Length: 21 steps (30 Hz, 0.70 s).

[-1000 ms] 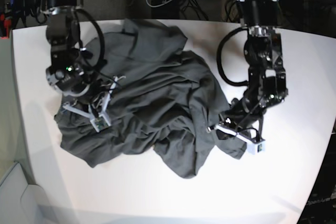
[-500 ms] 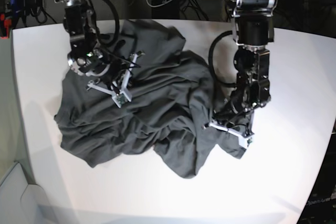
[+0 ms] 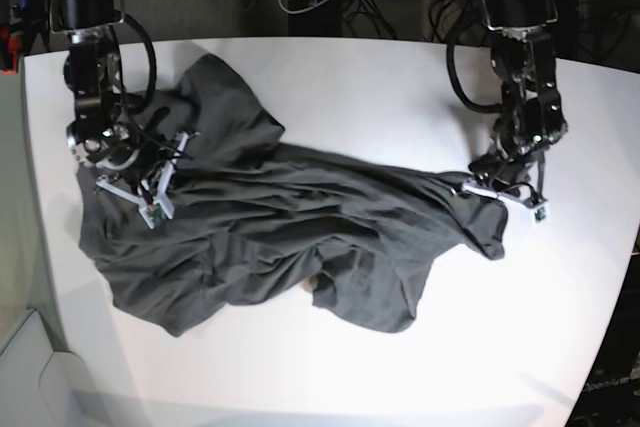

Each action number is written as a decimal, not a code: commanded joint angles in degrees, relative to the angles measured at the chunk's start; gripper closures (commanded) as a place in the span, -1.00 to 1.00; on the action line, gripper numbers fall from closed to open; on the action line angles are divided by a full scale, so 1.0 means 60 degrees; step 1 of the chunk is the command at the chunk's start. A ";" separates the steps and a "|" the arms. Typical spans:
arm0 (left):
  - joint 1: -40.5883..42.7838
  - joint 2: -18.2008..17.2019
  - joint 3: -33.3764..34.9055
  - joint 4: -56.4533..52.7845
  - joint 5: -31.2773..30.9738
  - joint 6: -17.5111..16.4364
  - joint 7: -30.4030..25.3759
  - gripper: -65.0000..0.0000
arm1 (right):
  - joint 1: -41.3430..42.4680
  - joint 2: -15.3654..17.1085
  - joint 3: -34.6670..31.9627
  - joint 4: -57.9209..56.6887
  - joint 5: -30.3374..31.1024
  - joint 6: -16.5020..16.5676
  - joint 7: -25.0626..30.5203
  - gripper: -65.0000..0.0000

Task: Layout the t-shirt on the table in an organized manner, then fold the t-shirt properly
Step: 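Stretch the grey shirt between both grippers, pulling them apart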

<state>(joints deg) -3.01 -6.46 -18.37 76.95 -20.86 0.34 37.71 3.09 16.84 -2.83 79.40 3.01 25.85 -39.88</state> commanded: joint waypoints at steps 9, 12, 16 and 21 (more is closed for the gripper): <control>0.0801 -0.0103 -0.0550 0.1498 -0.0061 -0.0078 -0.0212 0.99 | -0.0318 0.0424 0.0054 0.0269 -0.0347 -0.0110 -0.0540 1.00; 0.0933 -0.0074 -0.0828 0.2099 -0.0061 -0.0122 -0.0212 0.99 | -0.0391 0.0439 0.0054 0.0533 -0.0347 -0.0110 -0.0540 1.00; 0.0918 -0.0030 -0.0755 0.3036 -0.0076 -0.0122 -0.0212 0.99 | -0.0743 0.0424 0.0054 0.1617 -0.0347 -0.0110 -0.0584 1.00; -0.0151 -0.0015 0.0212 0.3168 -0.0076 -0.0078 -0.0227 0.99 | -0.1138 0.0263 0.0054 0.2760 -0.0332 -0.0110 -0.0614 1.00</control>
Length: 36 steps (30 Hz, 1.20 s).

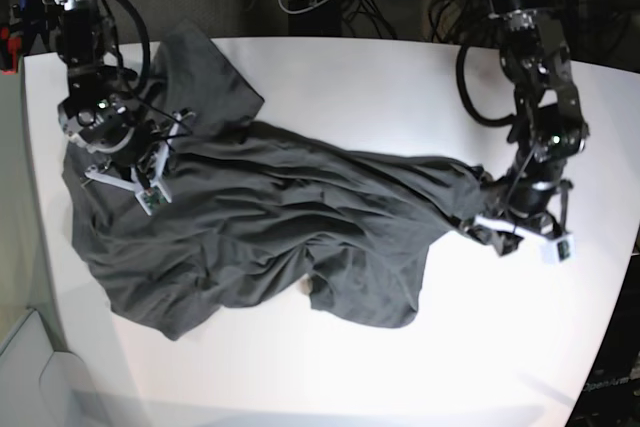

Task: Layout the t-shirt on the table in an organized manner, then fold the t-shirt properly
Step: 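Stretch the grey shirt between both grippers, pulling them apart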

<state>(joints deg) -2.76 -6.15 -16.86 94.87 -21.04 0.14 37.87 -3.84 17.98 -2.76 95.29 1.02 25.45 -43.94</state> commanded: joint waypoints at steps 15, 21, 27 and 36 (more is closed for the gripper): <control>-0.5481 0.0974 0.2525 -0.7834 0.0026 -0.0046 -0.1762 0.99 | -0.0994 -0.0439 0.0014 0.0493 -0.0016 -0.0044 0.0064 1.00; -0.6316 0.1267 0.3389 -1.0764 0.0056 -0.0046 -0.3461 0.99 | -0.1258 -0.0439 0.0029 0.0493 -0.0016 -0.0044 0.0064 1.00; -0.6623 0.1033 0.3580 -1.2581 0.0056 -0.0046 -0.5308 0.99 | -0.1302 -0.0439 0.0029 0.0405 -0.0016 -0.0044 0.0064 1.00; -0.6360 0.0271 0.3536 -1.3533 0.0026 -0.0046 -0.6494 0.99 | -0.1214 -0.0234 0.0029 -0.0401 -0.0030 -0.0044 0.0137 1.00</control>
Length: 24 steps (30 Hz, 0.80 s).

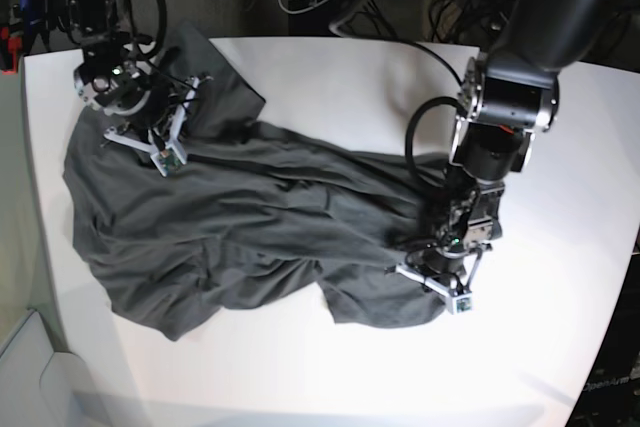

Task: Layout the t-shirt on the table in an organized manner, then fold the t-shirt properly
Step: 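Stretch the grey shirt between both grippers, pulling them apart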

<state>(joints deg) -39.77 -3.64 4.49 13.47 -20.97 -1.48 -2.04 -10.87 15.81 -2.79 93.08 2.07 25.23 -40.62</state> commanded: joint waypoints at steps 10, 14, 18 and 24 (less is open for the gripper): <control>-0.0163 -0.2287 -0.0082 0.0091 -0.0043 0.0224 0.0040 0.99 | 0.0120 0.0331 0.0032 -0.0165 -0.0205 -0.0008 -0.0417 1.00; -0.0163 -0.2492 -0.0082 0.0091 -0.0043 0.0224 0.0040 0.99 | 0.0105 0.0331 0.0018 -0.0165 -0.0205 -0.0008 -0.0417 1.00; -0.0163 -0.2419 -0.0082 0.0091 -0.0043 0.0224 0.0040 0.99 | 0.0105 0.0317 0.0003 -0.0165 -0.0205 -0.0008 -0.0417 1.00; -0.0236 -0.2375 -0.0097 0.0106 -0.0043 0.0224 0.0055 0.99 | 0.0281 0.0595 0.0003 -0.0180 -0.0205 -0.0008 -0.0402 1.00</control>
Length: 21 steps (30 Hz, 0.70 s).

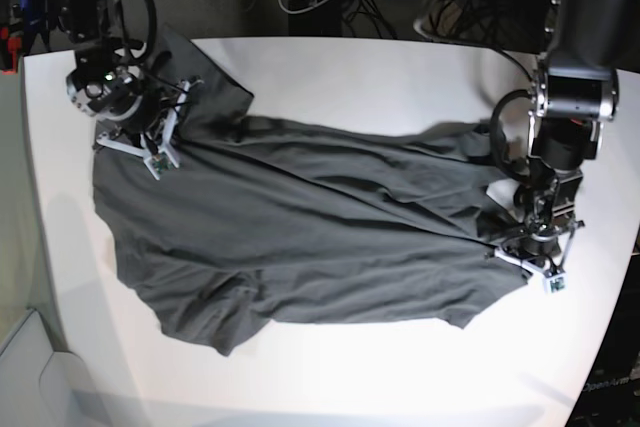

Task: Layout the t-shirt on the table in an organized manner, then fold the t-shirt properly
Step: 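Stretch the grey shirt between both grippers, pulling them apart, then move the left gripper with its fabric back toward the right gripper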

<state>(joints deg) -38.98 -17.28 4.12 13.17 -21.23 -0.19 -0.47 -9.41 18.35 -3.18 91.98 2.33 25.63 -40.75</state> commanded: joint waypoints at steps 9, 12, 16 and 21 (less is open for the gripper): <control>-0.0968 -0.0322 -0.0020 0.0171 -0.1303 0.0024 -0.0193 0.99 | 0.0462 0.0524 0.0127 0.0003 -0.0263 -0.0073 -0.0439 1.00; -0.0983 -0.0542 -0.0005 0.0479 -0.2183 0.0024 0.0408 0.99 | 0.0433 0.0495 0.0127 0.0486 -0.0263 -0.0073 -0.0453 1.00; -0.0470 -0.0835 -0.0005 0.2384 -0.2915 0.0024 0.1976 0.99 | 0.0359 0.0290 0.0112 0.1072 -0.0249 -0.0073 -0.0453 1.00; 0.0687 -0.1142 -0.0020 0.6164 -0.3780 0.0126 0.3148 0.99 | 0.0359 -0.0062 0.0083 0.1189 -0.0249 -0.0073 -0.0453 1.00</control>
<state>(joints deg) -32.93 -22.87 4.36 49.93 -43.59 0.45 19.92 -7.99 17.72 -2.98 98.00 0.58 25.54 -44.38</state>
